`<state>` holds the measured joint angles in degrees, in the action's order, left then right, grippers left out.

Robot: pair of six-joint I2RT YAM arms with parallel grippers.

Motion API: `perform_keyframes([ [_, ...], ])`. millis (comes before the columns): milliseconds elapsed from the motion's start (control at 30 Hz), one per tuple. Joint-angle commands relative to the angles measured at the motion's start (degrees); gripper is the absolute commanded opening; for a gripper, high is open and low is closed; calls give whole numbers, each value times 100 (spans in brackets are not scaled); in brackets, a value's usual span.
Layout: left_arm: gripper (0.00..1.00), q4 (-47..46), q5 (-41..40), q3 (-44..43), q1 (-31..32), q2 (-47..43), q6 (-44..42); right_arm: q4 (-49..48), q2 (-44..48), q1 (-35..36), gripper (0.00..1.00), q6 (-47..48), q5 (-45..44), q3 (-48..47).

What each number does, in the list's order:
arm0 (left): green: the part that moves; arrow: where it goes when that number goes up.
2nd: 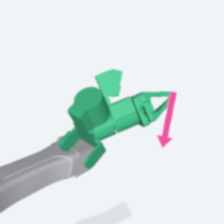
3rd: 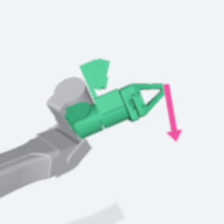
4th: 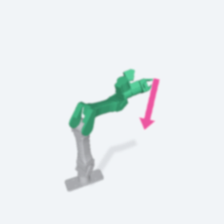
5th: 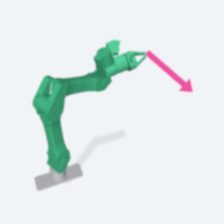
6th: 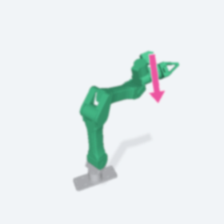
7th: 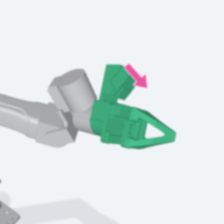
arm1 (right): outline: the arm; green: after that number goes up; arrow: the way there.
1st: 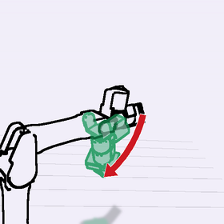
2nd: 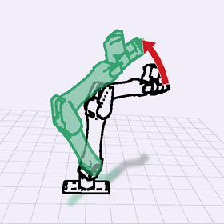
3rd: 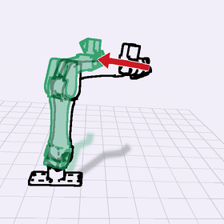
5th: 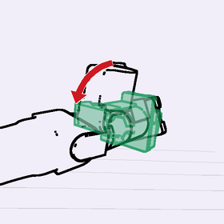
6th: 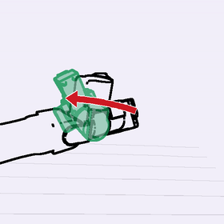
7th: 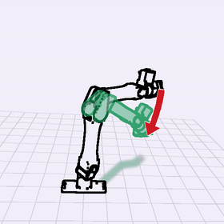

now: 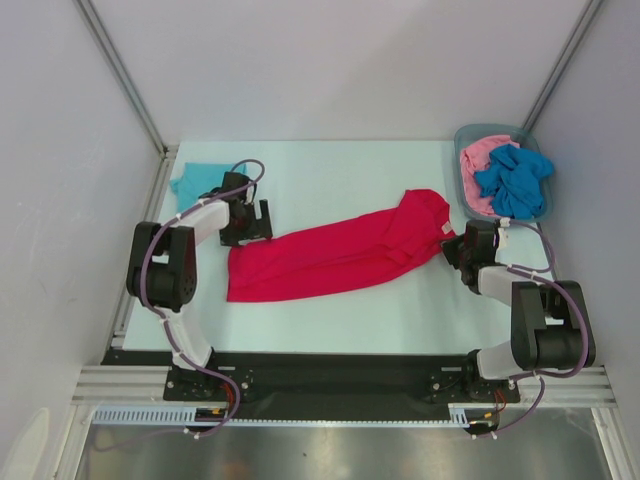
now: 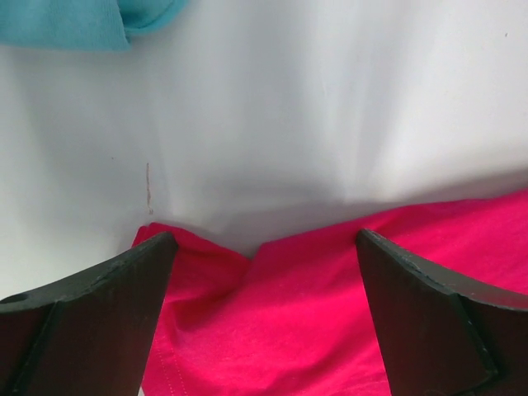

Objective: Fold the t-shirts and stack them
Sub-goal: Fold the tshirt

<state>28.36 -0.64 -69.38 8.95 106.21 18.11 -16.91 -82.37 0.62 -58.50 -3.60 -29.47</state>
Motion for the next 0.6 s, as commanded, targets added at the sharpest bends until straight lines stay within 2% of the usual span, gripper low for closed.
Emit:
perform_keyframes([
  [0,98,56,-24,-111,-122,127,-159,-287,169,-18,0,-65,-19,29],
  [167,76,38,21,-5,-25,84,-132,-296,125,-168,0,-91,-27,-6],
  [567,77,258,442,364,616,-65,17,-261,133,-168,0,-100,-45,-58],
])
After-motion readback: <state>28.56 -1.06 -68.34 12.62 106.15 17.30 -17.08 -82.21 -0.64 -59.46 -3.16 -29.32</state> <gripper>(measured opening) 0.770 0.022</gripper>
